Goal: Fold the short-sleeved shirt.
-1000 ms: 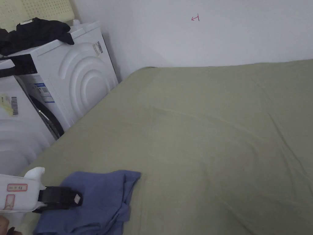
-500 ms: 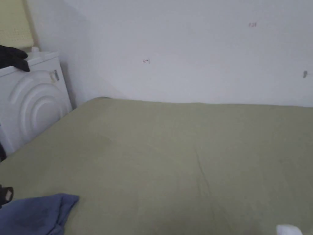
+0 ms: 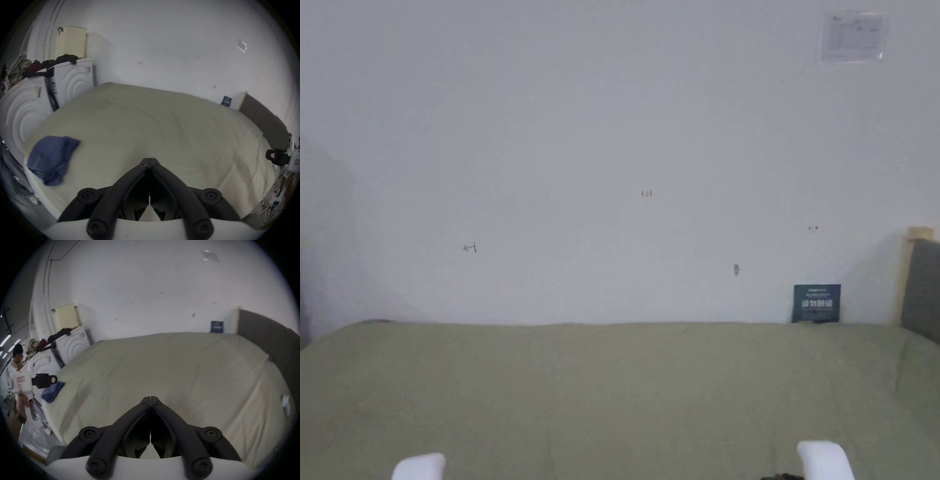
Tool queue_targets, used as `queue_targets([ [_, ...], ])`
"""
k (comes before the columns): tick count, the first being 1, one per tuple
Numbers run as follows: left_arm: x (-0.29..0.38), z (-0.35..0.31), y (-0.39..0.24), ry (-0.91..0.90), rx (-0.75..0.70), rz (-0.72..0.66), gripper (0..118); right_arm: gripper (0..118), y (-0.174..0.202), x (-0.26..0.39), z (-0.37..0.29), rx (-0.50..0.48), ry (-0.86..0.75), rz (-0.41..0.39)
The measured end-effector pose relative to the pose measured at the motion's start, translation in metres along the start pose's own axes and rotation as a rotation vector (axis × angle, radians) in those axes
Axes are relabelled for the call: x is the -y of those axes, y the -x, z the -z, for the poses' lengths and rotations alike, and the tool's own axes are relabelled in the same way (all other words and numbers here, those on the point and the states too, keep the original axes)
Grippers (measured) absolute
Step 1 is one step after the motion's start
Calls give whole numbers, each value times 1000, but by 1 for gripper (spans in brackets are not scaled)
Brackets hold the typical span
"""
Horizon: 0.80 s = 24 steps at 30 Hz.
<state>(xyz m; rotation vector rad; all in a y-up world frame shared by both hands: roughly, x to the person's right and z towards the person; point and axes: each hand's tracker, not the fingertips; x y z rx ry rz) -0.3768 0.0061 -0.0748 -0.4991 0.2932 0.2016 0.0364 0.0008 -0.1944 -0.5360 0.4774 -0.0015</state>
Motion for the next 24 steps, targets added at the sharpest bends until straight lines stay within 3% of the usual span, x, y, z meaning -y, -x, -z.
queue_targets([
  [5, -36, -7, -36, -112, 7, 90, 0, 0, -23, -32, -23, 118, -107, 31],
  [12, -72, -22, -59, -256, 21, 161, 0, 0, -15, -68, -44, 241, -247, -45],
  [19, -76, -31, -68, -295, 24, 130, 0, 0, -3, -75, -42, 266, -274, -93],
  [24, -74, -29, -64, -286, 2, 123, 0, 0, -7, -71, -41, 282, -269, -79],
])
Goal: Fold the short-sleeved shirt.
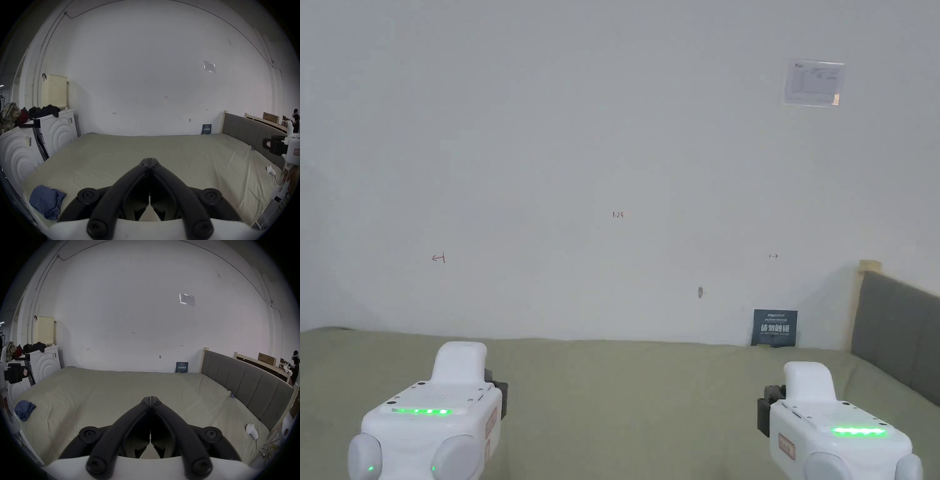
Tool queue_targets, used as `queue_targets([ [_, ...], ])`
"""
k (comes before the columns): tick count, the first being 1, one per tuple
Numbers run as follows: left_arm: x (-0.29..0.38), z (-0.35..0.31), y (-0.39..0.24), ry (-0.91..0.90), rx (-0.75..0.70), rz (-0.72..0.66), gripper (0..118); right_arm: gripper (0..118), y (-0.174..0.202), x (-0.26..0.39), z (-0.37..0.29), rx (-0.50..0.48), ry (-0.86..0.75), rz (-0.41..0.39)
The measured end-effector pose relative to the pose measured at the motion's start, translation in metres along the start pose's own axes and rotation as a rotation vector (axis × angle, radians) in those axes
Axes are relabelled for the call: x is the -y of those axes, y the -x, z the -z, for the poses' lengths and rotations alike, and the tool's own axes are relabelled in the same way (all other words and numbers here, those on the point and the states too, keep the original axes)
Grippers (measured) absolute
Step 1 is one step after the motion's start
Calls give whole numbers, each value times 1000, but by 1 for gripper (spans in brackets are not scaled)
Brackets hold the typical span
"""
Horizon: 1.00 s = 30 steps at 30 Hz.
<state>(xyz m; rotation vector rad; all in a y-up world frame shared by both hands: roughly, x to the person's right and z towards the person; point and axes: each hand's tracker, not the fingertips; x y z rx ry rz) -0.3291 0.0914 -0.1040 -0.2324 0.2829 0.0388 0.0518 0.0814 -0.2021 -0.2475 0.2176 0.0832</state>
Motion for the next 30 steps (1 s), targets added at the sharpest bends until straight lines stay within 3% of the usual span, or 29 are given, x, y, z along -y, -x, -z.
queue_targets([
  [30, -6, -6, 10, 12, -17, 2, 0, 0, 2, -1, -1, 17, -12, -22],
])
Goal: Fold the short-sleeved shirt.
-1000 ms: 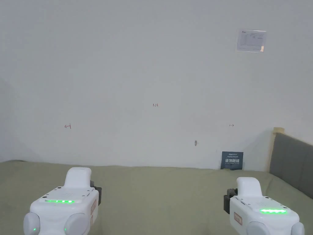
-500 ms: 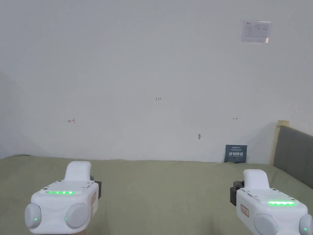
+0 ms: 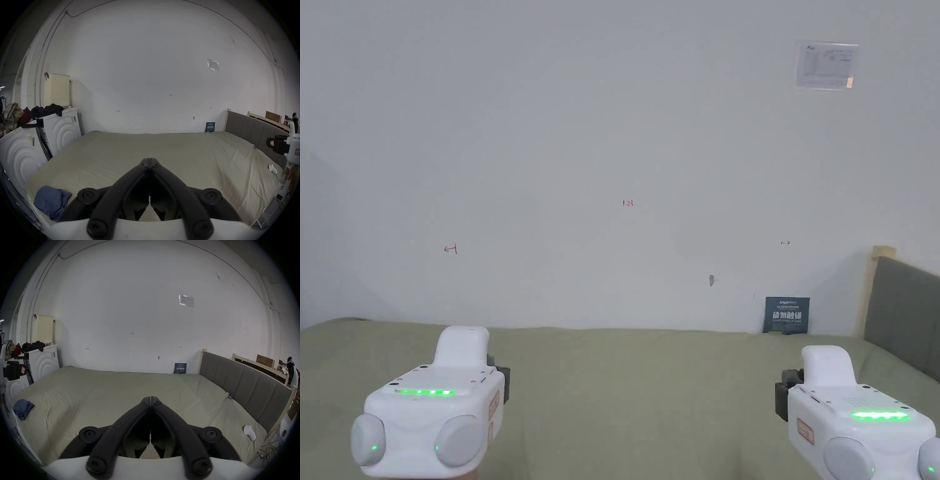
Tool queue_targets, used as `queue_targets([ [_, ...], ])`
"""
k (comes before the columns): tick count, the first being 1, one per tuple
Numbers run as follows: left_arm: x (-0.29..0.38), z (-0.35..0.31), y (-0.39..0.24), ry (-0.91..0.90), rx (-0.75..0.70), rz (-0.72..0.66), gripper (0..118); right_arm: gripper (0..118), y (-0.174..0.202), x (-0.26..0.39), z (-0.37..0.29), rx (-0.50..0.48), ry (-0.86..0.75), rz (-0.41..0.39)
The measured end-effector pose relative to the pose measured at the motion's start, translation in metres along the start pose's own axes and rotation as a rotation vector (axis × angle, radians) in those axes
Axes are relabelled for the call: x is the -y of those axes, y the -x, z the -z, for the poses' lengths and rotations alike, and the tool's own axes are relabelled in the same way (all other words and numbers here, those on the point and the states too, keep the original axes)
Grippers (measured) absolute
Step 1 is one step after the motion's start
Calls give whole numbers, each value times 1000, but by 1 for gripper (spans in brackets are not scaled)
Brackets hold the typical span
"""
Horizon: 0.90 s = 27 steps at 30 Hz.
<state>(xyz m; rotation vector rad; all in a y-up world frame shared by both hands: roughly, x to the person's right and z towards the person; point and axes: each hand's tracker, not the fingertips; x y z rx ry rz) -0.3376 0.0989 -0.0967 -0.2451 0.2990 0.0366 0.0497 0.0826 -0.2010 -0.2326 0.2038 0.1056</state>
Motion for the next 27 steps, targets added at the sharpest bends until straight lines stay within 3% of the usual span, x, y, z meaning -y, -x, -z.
queue_targets([
  [27, 5, 3, 2, 26, -2, -41, 0, 0, 0, 0, -5, 8, 7, 11],
])
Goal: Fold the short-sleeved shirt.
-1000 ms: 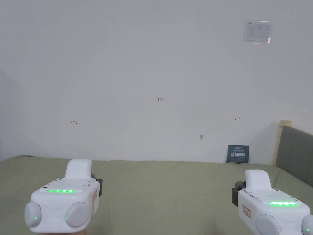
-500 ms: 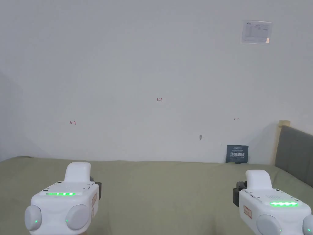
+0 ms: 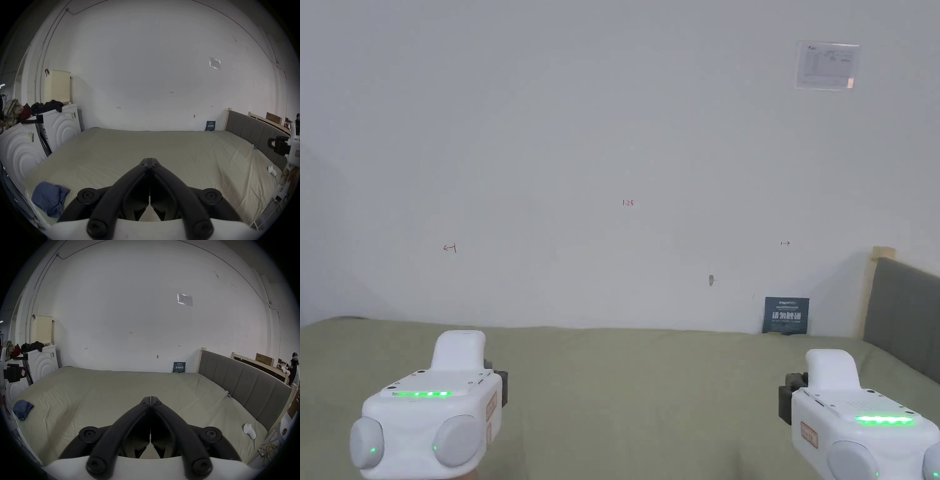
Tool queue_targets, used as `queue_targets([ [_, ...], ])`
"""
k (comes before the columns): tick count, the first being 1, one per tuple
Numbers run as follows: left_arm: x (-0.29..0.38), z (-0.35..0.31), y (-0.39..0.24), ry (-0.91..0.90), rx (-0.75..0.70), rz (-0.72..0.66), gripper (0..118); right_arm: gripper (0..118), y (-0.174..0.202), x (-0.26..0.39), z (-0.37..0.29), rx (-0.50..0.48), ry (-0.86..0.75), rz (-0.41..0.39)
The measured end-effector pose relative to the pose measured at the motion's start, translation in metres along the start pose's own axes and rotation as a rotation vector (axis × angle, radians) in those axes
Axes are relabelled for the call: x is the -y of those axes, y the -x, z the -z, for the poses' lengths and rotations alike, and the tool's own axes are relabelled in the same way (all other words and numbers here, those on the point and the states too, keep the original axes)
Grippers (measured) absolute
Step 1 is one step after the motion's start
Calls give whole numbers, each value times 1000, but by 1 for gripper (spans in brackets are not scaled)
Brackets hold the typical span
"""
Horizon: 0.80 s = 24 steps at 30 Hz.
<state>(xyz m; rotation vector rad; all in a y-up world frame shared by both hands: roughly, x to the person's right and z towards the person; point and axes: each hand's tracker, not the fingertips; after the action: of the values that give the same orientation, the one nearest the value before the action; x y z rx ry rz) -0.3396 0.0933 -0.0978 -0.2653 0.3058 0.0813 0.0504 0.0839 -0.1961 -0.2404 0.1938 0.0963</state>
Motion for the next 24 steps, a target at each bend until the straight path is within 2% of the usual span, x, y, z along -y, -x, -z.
queue_targets([
  [22, 0, 3, -2, 4, -3, 14, 0, 0, -1, 2, 9, -3, -3, -5],
  [23, 0, 3, -2, 6, -1, 10, 13, 1, -1, 2, 7, -1, -3, -5],
  [24, 0, 3, -2, -1, -3, 8, 42, 9, 0, 1, 6, 5, -6, -5],
])
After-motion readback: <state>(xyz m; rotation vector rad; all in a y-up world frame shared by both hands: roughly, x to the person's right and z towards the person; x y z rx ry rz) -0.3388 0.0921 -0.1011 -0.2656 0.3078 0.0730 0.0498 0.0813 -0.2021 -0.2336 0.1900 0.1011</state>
